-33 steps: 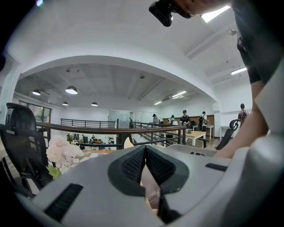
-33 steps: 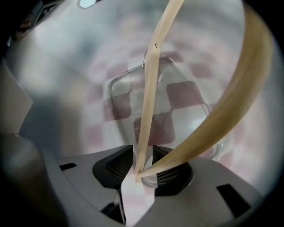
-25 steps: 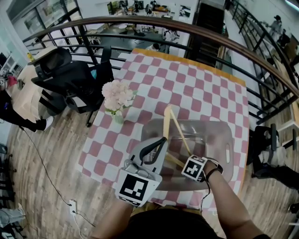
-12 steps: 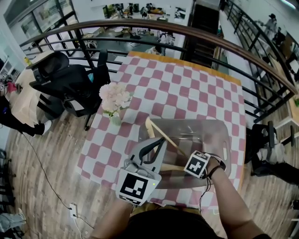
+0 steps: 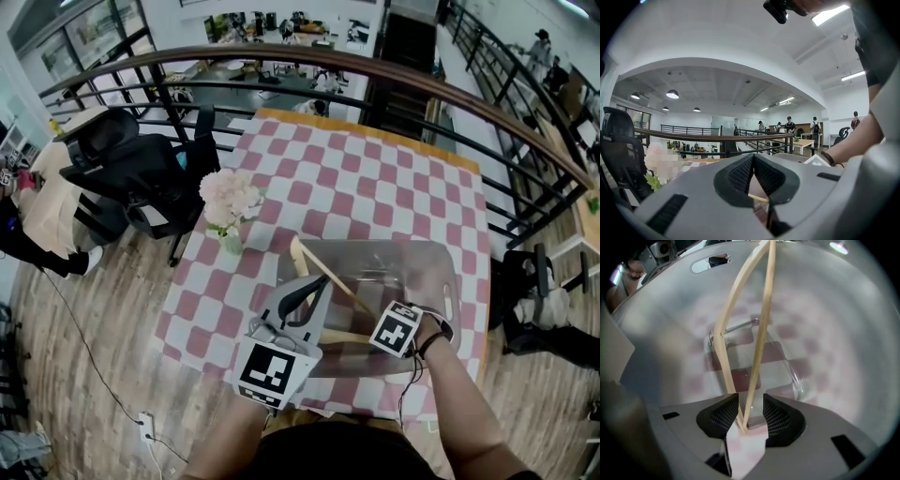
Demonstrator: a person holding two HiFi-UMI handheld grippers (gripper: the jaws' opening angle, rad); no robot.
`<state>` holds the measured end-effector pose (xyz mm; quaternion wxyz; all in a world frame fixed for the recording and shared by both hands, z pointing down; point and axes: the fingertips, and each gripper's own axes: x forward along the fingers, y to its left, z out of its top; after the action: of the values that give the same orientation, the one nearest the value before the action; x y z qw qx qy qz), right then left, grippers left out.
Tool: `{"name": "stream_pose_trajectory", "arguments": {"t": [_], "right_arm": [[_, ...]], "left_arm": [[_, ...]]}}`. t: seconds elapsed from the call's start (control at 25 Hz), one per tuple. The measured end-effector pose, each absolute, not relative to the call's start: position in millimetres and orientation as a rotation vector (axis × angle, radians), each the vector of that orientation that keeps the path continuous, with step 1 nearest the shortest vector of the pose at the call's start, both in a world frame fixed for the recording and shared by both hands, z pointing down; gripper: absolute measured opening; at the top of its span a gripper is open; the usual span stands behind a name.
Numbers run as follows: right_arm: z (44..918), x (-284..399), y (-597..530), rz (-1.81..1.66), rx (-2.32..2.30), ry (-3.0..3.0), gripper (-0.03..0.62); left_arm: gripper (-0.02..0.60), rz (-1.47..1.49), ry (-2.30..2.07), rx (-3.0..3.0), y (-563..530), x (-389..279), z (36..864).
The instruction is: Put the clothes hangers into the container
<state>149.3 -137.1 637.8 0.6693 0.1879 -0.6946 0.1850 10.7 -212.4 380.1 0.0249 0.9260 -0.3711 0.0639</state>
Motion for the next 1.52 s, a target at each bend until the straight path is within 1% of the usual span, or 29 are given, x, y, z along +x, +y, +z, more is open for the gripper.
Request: {"name": "stream_pose_trajectory", "arguments": {"t": [0.84,1.52], "right_arm": [[536.6,122.2,-172.3,0.099,0.675,-1.873,0.166],[406.2,93.7,-177.9,-0.289,0.960,-2.173,0.164]], "left_arm": [[0.009,0.268,-1.138,2.921,-195.7,26.5,376.5],[0.009,0.286,-1.126,2.991,-187.1,40.2,353.2]]}}
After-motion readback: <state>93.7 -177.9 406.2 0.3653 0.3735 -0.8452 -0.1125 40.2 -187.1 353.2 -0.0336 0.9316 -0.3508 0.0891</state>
